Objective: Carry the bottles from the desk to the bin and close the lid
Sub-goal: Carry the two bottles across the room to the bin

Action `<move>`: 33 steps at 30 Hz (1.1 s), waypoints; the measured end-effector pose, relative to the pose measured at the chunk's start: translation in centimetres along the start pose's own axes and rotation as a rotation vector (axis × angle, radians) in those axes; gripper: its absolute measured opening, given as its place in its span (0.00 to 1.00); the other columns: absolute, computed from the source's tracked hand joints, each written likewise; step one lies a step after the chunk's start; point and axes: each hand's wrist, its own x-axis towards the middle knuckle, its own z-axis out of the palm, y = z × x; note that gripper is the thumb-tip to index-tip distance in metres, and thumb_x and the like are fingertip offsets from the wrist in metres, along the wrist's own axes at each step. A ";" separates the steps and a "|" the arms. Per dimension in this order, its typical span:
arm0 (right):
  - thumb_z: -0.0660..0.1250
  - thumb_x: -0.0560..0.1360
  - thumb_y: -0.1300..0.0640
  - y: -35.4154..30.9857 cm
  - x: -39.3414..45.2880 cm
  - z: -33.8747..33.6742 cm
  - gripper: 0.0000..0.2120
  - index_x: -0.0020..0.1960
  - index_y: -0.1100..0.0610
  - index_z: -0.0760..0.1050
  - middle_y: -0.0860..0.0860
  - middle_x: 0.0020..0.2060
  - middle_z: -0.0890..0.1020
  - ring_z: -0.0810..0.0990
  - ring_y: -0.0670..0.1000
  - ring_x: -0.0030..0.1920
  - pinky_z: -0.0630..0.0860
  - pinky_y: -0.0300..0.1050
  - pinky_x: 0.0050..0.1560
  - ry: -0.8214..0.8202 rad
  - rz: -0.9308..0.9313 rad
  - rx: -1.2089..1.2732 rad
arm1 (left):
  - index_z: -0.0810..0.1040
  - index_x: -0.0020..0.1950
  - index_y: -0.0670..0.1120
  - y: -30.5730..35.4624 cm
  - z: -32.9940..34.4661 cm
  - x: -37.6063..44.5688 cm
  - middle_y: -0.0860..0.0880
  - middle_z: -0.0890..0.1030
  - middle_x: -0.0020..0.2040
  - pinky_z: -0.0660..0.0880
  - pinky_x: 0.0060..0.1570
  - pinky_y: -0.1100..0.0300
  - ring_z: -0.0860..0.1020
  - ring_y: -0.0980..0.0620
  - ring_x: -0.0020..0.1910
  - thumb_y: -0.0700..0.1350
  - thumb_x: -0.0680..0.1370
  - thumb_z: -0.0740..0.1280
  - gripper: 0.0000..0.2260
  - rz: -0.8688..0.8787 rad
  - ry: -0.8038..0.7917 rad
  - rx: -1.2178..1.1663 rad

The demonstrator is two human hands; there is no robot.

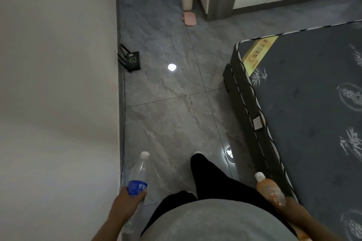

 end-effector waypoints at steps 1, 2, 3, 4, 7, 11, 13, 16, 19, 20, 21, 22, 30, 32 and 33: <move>0.61 0.75 0.41 -1.4 0.8 -0.9 0.35 0.70 0.65 0.62 0.63 0.65 0.73 0.74 0.60 0.64 0.70 0.50 0.64 -0.004 -0.016 -0.007 | 0.69 0.51 0.44 0.9 -0.2 0.7 0.43 0.78 0.46 0.71 0.42 0.56 0.77 0.44 0.43 0.55 0.69 0.73 0.21 -0.011 0.004 -0.009; 0.62 0.74 0.40 -3.0 1.4 -1.9 0.36 0.70 0.66 0.63 0.64 0.65 0.74 0.75 0.61 0.64 0.71 0.51 0.64 -0.005 -0.035 -0.005 | 0.69 0.51 0.44 1.8 -0.4 1.4 0.43 0.78 0.46 0.71 0.42 0.56 0.77 0.44 0.43 0.55 0.69 0.73 0.21 -0.024 0.007 -0.020; 0.62 0.74 0.39 -4.5 1.8 -3.0 0.36 0.70 0.65 0.63 0.64 0.64 0.75 0.75 0.61 0.64 0.71 0.51 0.63 -0.001 -0.057 -0.005 | 0.69 0.51 0.44 2.5 -0.5 2.0 0.43 0.78 0.46 0.72 0.41 0.56 0.76 0.44 0.43 0.55 0.68 0.73 0.21 -0.044 0.006 -0.026; 0.62 0.73 0.39 -6.0 2.2 -3.9 0.36 0.69 0.65 0.64 0.64 0.64 0.75 0.74 0.62 0.64 0.71 0.51 0.63 0.017 -0.079 0.000 | 0.69 0.51 0.43 3.2 -0.6 2.4 0.42 0.77 0.47 0.72 0.42 0.56 0.76 0.44 0.43 0.55 0.68 0.73 0.22 -0.069 0.006 -0.029; 0.61 0.75 0.40 -10.8 3.8 -7.5 0.34 0.70 0.64 0.64 0.64 0.65 0.73 0.72 0.62 0.66 0.69 0.51 0.65 0.060 -0.142 -0.004 | 0.73 0.53 0.39 4.9 -1.0 3.7 0.40 0.79 0.48 0.72 0.43 0.55 0.77 0.44 0.44 0.54 0.68 0.74 0.24 -0.123 0.009 -0.056; 0.61 0.75 0.42 -16.7 4.1 -10.5 0.33 0.71 0.64 0.64 0.64 0.66 0.72 0.71 0.62 0.67 0.68 0.51 0.66 0.066 -0.212 -0.002 | 0.74 0.59 0.34 7.1 -2.0 5.3 0.35 0.79 0.56 0.71 0.51 0.54 0.77 0.43 0.49 0.51 0.68 0.75 0.28 -0.239 -0.013 -0.091; 0.62 0.75 0.41 -19.5 4.4 -11.5 0.34 0.71 0.64 0.63 0.64 0.66 0.73 0.72 0.61 0.66 0.68 0.51 0.66 0.042 -0.213 -0.014 | 0.73 0.63 0.32 8.6 -3.0 6.4 0.34 0.77 0.61 0.70 0.57 0.54 0.77 0.41 0.54 0.48 0.69 0.75 0.29 -0.278 -0.045 -0.123; 0.63 0.74 0.41 -22.9 5.0 -12.5 0.35 0.72 0.63 0.62 0.63 0.66 0.73 0.72 0.61 0.66 0.69 0.53 0.67 0.005 -0.220 -0.020 | 0.70 0.64 0.35 10.3 -4.9 8.4 0.36 0.77 0.61 0.70 0.59 0.54 0.76 0.41 0.59 0.55 0.69 0.71 0.32 -0.290 -0.069 -0.119; 0.63 0.74 0.40 -26.2 5.8 -13.0 0.35 0.70 0.64 0.63 0.63 0.65 0.74 0.73 0.62 0.64 0.70 0.52 0.65 0.022 -0.180 -0.015 | 0.70 0.64 0.37 13.1 -7.2 11.4 0.37 0.78 0.60 0.70 0.58 0.55 0.77 0.42 0.58 0.53 0.71 0.71 0.29 -0.280 -0.038 -0.100; 0.63 0.74 0.40 -27.2 6.1 -13.1 0.35 0.70 0.65 0.64 0.64 0.64 0.75 0.74 0.62 0.64 0.71 0.51 0.64 0.025 -0.160 -0.023 | 0.72 0.63 0.35 14.2 -8.1 12.6 0.36 0.78 0.59 0.71 0.58 0.54 0.77 0.41 0.57 0.51 0.70 0.73 0.28 -0.270 -0.027 -0.104; 0.63 0.74 0.40 -28.1 6.4 -13.3 0.35 0.69 0.66 0.65 0.64 0.63 0.75 0.75 0.61 0.63 0.71 0.50 0.63 0.031 -0.144 -0.034 | 0.73 0.62 0.34 15.6 -9.1 13.9 0.36 0.78 0.57 0.71 0.57 0.54 0.78 0.41 0.54 0.50 0.69 0.74 0.28 -0.252 -0.021 -0.102; 0.63 0.74 0.39 -28.9 6.6 -13.5 0.34 0.67 0.66 0.67 0.63 0.61 0.77 0.76 0.61 0.62 0.72 0.49 0.61 0.036 -0.129 -0.039 | 0.74 0.60 0.35 16.9 -10.0 15.0 0.36 0.79 0.54 0.72 0.54 0.54 0.78 0.41 0.51 0.51 0.68 0.75 0.28 -0.228 -0.023 -0.092; 0.61 0.75 0.39 -34.2 7.4 -15.6 0.32 0.65 0.65 0.70 0.62 0.59 0.79 0.77 0.59 0.60 0.72 0.47 0.58 0.024 -0.029 0.016 | 0.71 0.54 0.42 27.3 -15.9 22.4 0.42 0.79 0.47 0.70 0.37 0.57 0.77 0.43 0.43 0.56 0.69 0.72 0.24 -0.027 0.010 -0.035; 0.62 0.76 0.43 -36.1 7.9 -16.5 0.30 0.66 0.65 0.69 0.63 0.61 0.77 0.75 0.60 0.62 0.70 0.48 0.61 0.014 -0.004 0.066 | 0.71 0.54 0.43 29.8 -16.7 23.9 0.44 0.77 0.46 0.68 0.36 0.58 0.76 0.46 0.42 0.57 0.68 0.72 0.24 -0.007 0.012 -0.022; 0.62 0.76 0.45 -37.1 8.3 -17.2 0.28 0.67 0.65 0.68 0.63 0.62 0.76 0.74 0.60 0.63 0.69 0.48 0.63 0.017 0.008 0.103 | 0.71 0.53 0.43 30.9 -17.0 24.8 0.45 0.77 0.46 0.68 0.36 0.58 0.75 0.46 0.42 0.58 0.67 0.72 0.25 -0.004 0.012 -0.013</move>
